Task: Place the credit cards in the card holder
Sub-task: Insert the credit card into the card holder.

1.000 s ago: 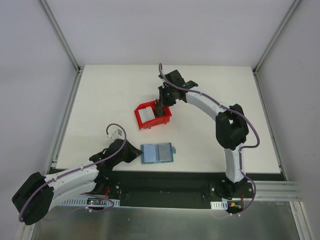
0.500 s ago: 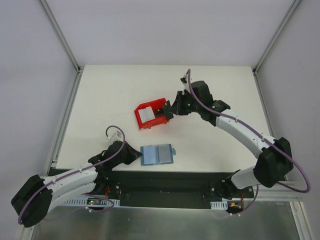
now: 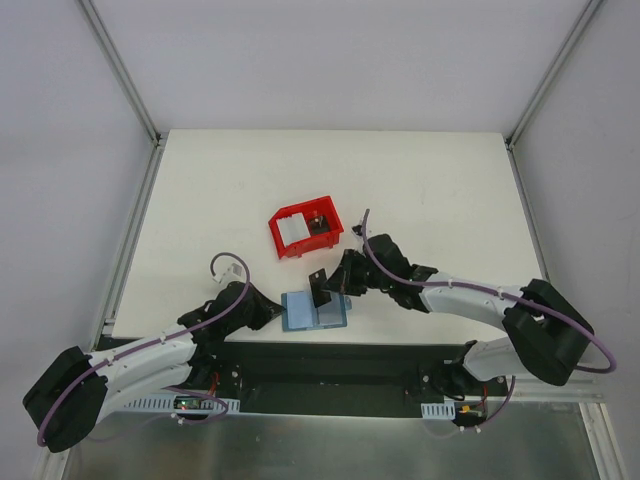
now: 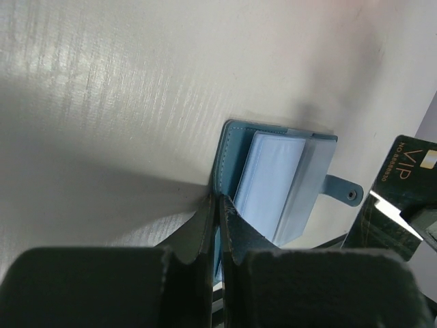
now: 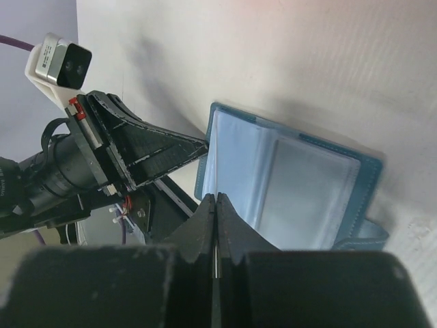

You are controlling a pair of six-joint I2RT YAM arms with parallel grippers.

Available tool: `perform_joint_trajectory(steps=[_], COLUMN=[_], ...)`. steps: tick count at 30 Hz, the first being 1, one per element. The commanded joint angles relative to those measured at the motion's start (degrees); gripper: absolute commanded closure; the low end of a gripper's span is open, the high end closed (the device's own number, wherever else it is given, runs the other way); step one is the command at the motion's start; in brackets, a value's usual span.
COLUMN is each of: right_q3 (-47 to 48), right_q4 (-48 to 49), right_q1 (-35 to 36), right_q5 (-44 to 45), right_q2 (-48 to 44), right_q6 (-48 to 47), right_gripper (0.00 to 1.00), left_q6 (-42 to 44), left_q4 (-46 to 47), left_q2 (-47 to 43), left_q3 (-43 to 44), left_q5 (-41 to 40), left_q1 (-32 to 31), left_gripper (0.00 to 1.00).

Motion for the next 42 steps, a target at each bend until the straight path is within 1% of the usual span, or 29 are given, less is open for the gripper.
perform_joint_trajectory(steps=[1,14,21,28,35,42], right_q3=[-2.0,-8.3,-9.2,-11.6,-13.7,-16.2], right_q4=[11.3,18.4,20.1,25.3,28.6,33.9], right_q1=[1.5,2.2,2.5,3.0,3.9,5.3], right_q5=[1.2,1.6,1.7,1.0,1.2,1.7], right_q2=[2.1,6.2,7.9,11.5,12.9,14.3], right_q6=[5.3,8.4,10.0,11.6,12.0,14.8], right_gripper=[0.99,0.99,0.99,0.99,0.99,0.99], left_q6=[-1.9,-2.6,-2.9,-3.2,-3.4,-3.5], left_q4=[-0.4,-0.4,-0.4,-0.4,-0.3,-0.1], left_q2=[0.6,-0.8,-0.9,0.0,0.5,1.3], left_q3=[-1.0,-1.9,-1.8,-1.4,-1.3,-1.1], left_q5=[-0.3,-1.4,-1.6,-1.7,-1.9,-1.8], left_q1=[0.6,0.7,0.6,0.6,0.6,0.6], left_gripper=[1.0,1.0,1.0,1.0,1.0,1.0])
